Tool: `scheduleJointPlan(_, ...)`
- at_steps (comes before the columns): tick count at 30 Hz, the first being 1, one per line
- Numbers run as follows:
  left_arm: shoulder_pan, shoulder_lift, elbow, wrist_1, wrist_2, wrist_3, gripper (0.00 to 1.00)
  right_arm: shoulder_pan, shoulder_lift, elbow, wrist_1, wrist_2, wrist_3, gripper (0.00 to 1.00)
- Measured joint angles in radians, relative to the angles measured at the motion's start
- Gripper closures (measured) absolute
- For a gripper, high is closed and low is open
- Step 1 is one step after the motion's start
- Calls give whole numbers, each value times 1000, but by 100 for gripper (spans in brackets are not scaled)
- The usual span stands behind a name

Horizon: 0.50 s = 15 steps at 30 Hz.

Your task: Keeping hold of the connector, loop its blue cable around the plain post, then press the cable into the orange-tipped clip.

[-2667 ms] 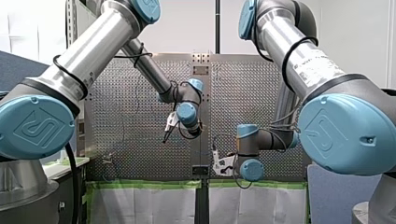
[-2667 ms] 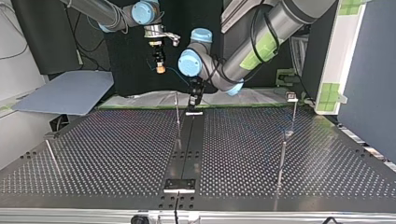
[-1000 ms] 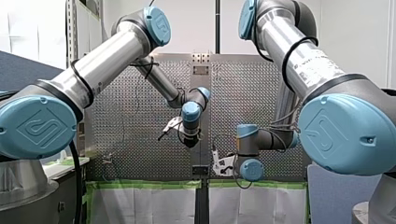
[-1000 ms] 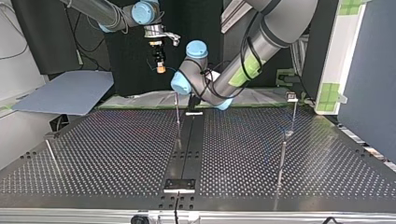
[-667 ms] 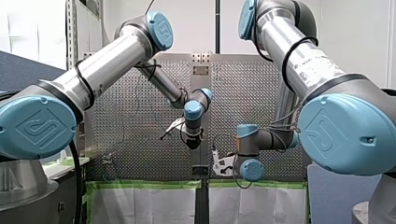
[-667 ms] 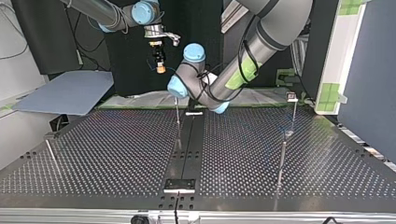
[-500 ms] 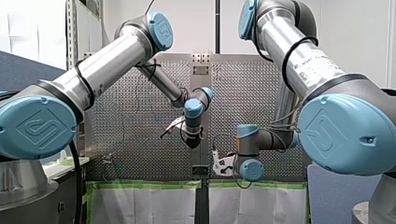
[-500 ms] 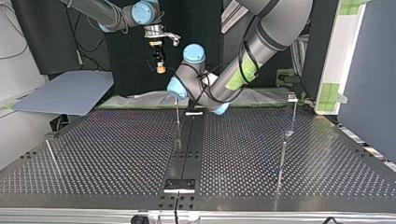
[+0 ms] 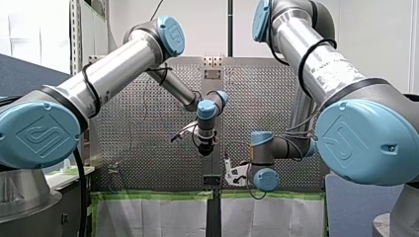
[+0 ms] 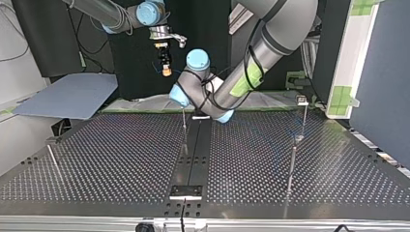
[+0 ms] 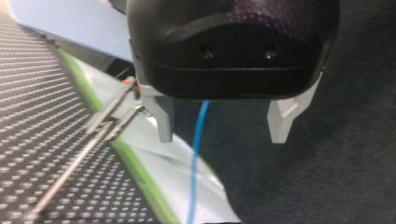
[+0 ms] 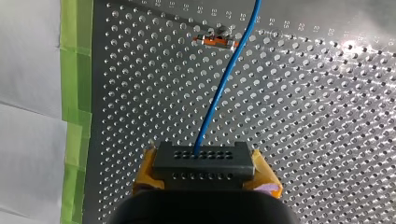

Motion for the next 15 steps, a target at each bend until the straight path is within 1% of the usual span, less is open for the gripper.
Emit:
scheduleJointPlan(3, -3, -23, 15, -29, -1, 2, 0, 0, 0, 0, 2, 0, 1, 100)
scheduleJointPlan(8, -1, -37, 41, -73, 1, -10, 0, 0, 0, 0, 4, 0, 1, 100)
scheduleJointPlan(11, 4, -38, 55, -79, 2, -14, 0, 0, 0, 0, 4, 0, 0, 100)
scheduleJointPlan(15, 8, -38, 65, -66, 6, -16, 0, 0, 0, 0, 4, 0, 0, 100)
